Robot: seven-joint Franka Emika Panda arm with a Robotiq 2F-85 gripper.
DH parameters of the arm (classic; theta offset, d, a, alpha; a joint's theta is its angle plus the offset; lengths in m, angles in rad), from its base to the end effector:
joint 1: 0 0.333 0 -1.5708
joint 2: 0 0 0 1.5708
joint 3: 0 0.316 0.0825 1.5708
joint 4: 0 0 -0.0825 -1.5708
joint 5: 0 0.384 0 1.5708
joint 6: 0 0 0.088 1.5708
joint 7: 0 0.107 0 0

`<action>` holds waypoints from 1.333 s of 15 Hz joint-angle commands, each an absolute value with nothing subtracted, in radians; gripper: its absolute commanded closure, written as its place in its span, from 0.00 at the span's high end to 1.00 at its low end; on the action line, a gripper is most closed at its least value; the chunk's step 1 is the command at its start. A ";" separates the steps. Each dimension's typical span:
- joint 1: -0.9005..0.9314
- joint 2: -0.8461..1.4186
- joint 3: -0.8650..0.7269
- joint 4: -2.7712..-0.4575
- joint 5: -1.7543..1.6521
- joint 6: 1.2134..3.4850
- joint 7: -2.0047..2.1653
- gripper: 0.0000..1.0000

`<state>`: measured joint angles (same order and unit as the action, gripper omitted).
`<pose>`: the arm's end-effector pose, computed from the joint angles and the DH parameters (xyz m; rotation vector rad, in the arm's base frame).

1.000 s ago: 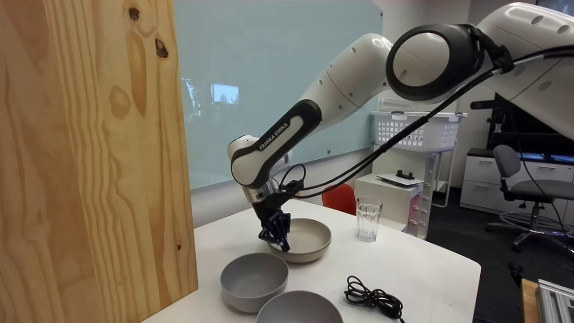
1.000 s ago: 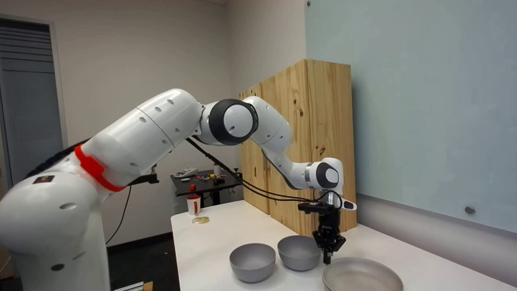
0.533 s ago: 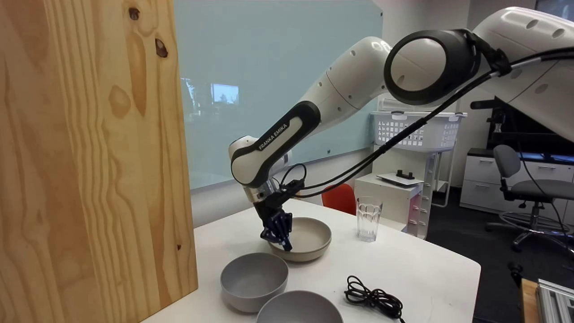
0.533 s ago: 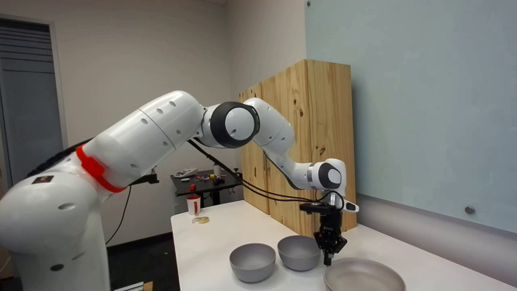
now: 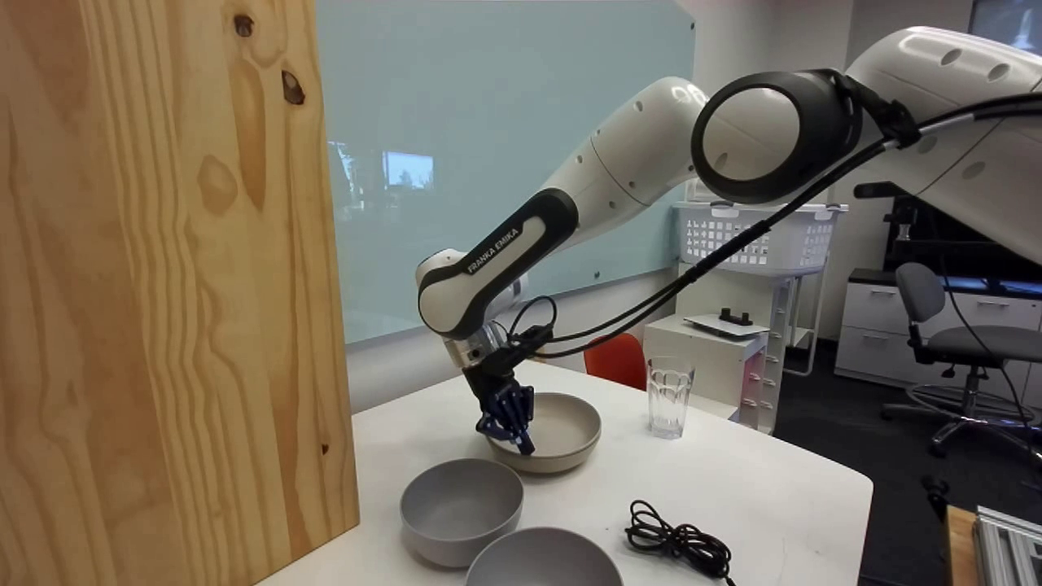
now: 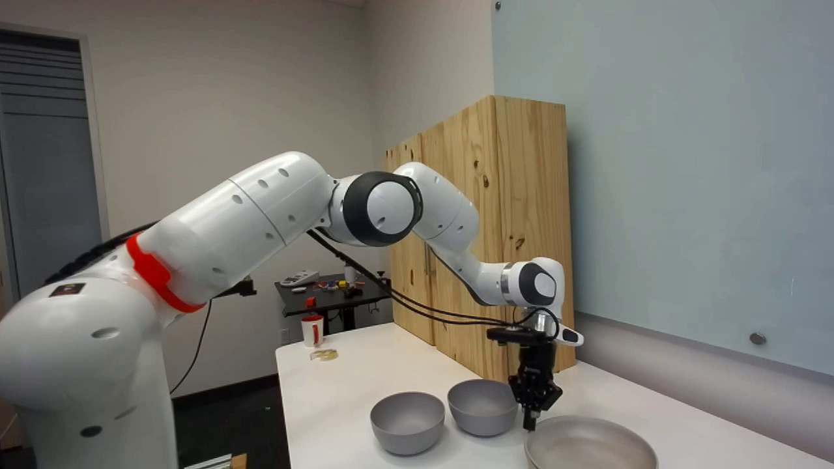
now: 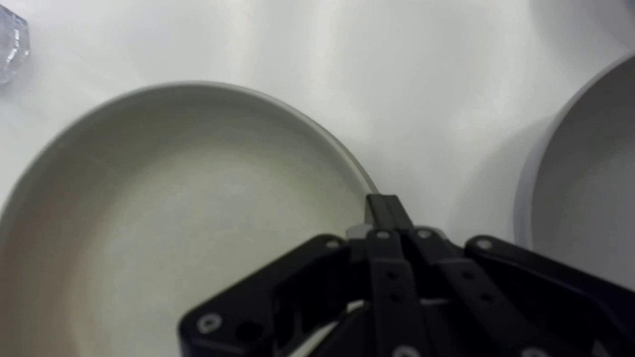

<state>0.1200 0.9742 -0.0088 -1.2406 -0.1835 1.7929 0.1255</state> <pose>0.6990 0.0638 0.1453 2.8595 0.0958 -0.5778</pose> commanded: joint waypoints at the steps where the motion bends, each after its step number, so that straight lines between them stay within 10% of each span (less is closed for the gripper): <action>1: 0.109 1.020 -0.007 -1.176 -0.163 1.776 0.091 0.00; 7: 0.083 0.949 -0.018 -1.211 -0.161 1.843 0.092 0.00; 8: 0.070 0.932 -0.021 -1.222 -0.162 1.852 0.081 0.26; 20: -0.104 0.887 -0.027 -1.250 -0.033 1.928 0.044 1.00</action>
<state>-0.0801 0.8989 -0.0348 -1.2103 -0.0832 1.8986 0.0749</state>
